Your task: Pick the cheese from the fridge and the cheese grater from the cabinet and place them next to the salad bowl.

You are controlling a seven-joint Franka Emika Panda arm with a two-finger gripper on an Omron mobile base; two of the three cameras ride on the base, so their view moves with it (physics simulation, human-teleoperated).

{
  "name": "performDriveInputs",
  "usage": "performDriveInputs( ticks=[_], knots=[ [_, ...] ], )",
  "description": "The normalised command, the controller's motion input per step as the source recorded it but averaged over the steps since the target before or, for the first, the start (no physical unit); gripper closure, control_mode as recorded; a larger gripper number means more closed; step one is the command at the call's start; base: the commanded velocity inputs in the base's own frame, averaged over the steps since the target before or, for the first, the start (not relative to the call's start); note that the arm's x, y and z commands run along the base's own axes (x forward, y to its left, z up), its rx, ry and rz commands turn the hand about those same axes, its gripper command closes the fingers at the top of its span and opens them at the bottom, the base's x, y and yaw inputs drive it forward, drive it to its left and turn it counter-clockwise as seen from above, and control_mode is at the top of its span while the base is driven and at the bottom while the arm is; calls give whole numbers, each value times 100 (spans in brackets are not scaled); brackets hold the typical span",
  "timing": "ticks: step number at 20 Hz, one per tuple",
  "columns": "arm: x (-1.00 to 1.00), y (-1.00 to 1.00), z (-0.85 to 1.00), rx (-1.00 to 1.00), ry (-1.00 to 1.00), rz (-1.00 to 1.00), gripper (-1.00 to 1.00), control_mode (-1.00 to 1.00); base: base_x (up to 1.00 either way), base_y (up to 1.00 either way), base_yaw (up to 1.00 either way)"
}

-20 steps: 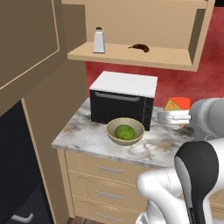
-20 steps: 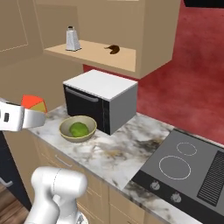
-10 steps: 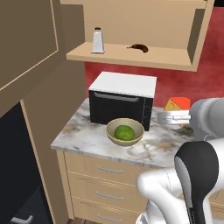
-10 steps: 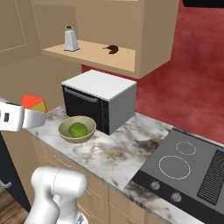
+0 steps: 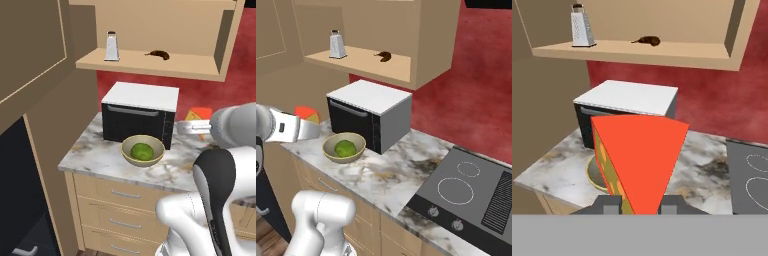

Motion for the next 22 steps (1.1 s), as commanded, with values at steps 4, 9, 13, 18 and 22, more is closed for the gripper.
performDriveInputs(
  ticks=[4,9,13,18,22],
  knots=[
    [14,-44,-41,-6,14,9,100,-100,0,0,0],
    [16,-54,-35,-9,19,27,100,-100,0,0,0],
    [5,-50,-42,-7,27,28,100,-100,0,0,0],
    [13,-39,-75,-12,26,28,100,-100,0,0,0],
    [10,-36,-96,-6,26,16,100,-100,0,0,0]
  ],
)
